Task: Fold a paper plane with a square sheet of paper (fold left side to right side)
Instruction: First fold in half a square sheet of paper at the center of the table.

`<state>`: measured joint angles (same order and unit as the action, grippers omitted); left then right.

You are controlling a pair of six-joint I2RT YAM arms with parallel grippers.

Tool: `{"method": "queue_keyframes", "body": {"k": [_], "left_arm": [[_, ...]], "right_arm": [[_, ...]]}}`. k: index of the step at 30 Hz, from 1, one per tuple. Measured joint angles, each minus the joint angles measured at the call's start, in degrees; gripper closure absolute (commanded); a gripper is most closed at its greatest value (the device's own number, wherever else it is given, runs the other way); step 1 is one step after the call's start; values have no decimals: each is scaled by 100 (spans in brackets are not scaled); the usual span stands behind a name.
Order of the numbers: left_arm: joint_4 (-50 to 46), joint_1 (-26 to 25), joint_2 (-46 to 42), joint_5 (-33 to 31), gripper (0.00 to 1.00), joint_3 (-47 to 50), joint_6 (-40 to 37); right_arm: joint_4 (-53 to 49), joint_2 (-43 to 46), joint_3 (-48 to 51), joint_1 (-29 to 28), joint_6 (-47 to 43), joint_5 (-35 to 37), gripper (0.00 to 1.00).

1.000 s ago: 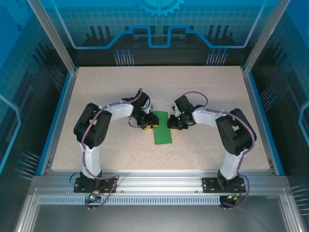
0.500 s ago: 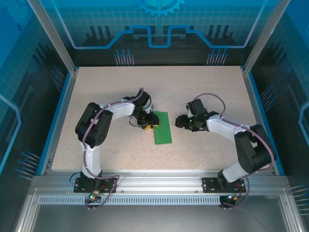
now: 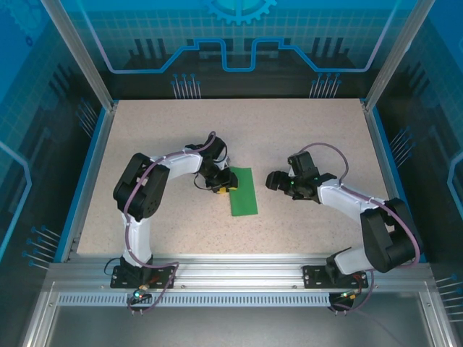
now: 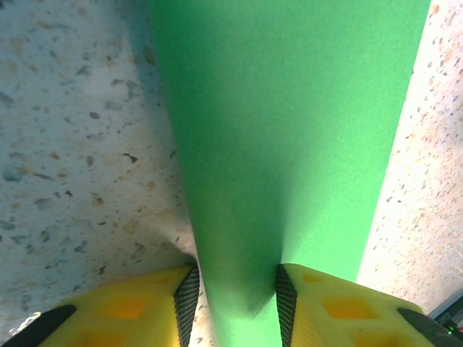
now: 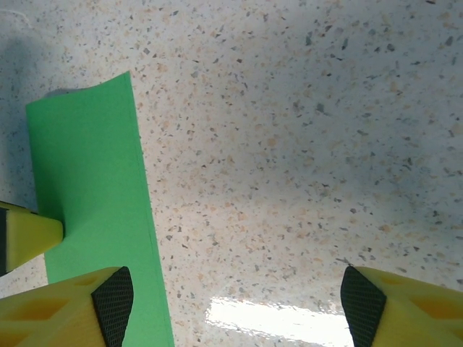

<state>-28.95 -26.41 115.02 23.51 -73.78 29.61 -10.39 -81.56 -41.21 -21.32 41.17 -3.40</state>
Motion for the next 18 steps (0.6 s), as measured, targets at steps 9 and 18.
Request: {"method": "queue_keyframes", "body": {"k": [9, 18], "left_arm": [[-76, -17, 24, -37, 61, -61, 0], [-256, -50, 109, -105, 61, -225, 0]], "right_arm": [[2, 0, 11, 0, 0, 0, 21], [4, 4, 13, 0, 0, -7, 21]]}}
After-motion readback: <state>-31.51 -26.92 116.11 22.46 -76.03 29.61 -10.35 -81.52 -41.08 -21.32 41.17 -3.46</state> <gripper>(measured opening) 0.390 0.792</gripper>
